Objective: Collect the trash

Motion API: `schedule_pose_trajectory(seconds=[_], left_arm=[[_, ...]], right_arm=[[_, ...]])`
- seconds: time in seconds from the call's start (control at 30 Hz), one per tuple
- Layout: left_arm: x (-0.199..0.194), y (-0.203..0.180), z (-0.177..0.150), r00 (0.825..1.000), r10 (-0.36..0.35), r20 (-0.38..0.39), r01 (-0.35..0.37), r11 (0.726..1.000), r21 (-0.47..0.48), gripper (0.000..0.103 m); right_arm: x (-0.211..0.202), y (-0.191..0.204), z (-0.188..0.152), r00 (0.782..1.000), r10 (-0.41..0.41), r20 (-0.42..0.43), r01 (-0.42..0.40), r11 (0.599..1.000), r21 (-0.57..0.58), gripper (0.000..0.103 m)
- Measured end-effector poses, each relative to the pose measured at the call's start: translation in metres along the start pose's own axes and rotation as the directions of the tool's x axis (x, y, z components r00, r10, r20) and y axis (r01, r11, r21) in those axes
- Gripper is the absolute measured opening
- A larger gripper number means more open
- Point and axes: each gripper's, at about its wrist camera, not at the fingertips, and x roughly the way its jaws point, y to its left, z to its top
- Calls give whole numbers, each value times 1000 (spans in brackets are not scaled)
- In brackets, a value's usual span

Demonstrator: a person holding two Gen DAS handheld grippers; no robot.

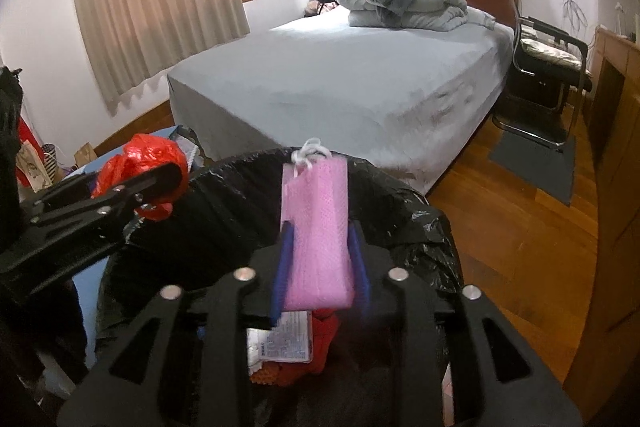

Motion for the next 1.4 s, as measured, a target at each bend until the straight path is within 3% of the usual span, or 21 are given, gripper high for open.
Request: schedule_pose_trajectory(seconds=[0.03, 0.17, 0.2, 0.33, 0.5, 1.4], left_arm=[[0, 1, 1, 1000, -1, 3, 1, 1000, -2, 66], [-3, 6, 4, 1000, 3, 8, -3, 1000, -13, 79], [-5, 9, 4, 1000, 9, 13, -9, 1000, -20, 79], [-14, 20, 7, 999, 37, 27, -36, 999, -41, 88], [-31, 32, 9, 996, 81, 44, -79, 995, -53, 97], [-150, 39, -16, 978, 179, 111, -170, 982, -83, 97]], right_arm=[[1, 0, 0, 1000, -1, -1, 1, 1000, -2, 47], [2, 1, -1, 1000, -22, 6, 22, 1000, -10, 69], [1, 1, -2, 1000, -26, 11, 26, 1000, -9, 79], [-7, 1, -2, 999, -32, 28, 32, 999, -8, 95], [-15, 5, 1, 999, -26, 26, 26, 1000, -9, 97], [-110, 68, 13, 988, 117, 95, -111, 991, -68, 98]])
